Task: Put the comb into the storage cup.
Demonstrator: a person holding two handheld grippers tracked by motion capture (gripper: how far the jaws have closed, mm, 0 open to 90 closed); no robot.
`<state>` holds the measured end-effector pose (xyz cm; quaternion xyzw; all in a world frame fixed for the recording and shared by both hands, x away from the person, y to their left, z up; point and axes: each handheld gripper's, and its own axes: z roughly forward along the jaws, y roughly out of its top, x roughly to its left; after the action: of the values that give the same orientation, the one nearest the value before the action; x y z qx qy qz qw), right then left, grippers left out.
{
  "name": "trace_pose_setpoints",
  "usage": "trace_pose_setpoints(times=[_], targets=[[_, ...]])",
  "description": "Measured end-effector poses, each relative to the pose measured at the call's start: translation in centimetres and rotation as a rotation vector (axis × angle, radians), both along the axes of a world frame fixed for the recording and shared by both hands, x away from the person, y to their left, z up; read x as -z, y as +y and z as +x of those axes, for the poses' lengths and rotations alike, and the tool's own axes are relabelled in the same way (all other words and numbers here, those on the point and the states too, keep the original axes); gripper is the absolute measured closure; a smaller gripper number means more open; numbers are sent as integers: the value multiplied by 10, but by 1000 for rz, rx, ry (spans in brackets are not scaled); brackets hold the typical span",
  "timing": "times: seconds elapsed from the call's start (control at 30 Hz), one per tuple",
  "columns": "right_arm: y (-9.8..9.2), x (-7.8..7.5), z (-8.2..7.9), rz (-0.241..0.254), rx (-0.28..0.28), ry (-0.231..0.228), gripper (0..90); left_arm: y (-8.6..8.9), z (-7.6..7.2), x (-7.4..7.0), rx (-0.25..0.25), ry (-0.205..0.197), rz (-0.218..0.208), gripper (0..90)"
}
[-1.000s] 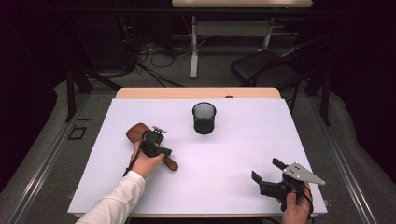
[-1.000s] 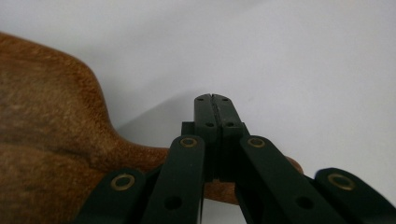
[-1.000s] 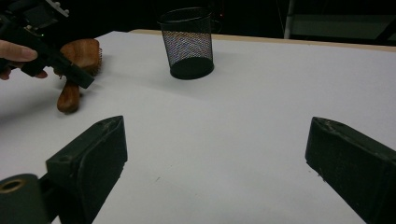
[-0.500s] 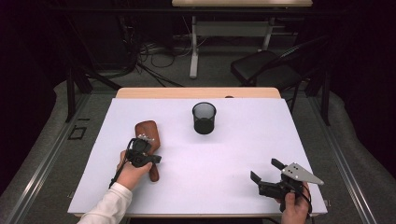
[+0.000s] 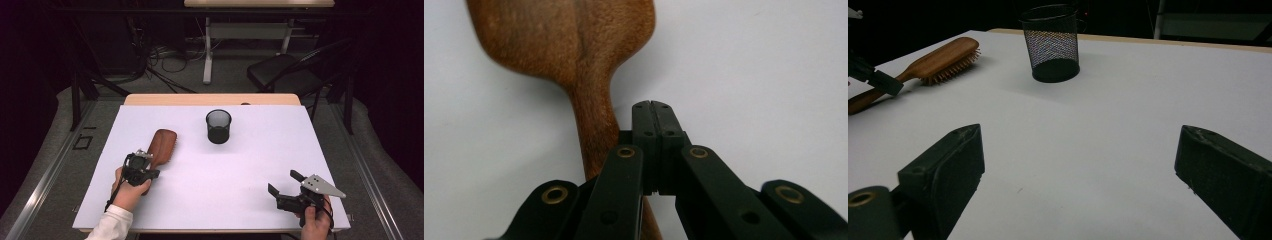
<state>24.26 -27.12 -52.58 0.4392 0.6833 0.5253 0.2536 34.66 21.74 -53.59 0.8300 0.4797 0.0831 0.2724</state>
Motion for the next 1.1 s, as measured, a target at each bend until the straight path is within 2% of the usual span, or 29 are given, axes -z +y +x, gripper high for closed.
trace_pose_setpoints(times=[0.37, 1.1], targets=[[-2, -1, 0, -3, 0, -9, 55, 19, -2, 2, -45, -13, 3, 900], [-2, -1, 0, -1, -4, -9, 56, 26, 0, 1, -64, -27, -3, 900]])
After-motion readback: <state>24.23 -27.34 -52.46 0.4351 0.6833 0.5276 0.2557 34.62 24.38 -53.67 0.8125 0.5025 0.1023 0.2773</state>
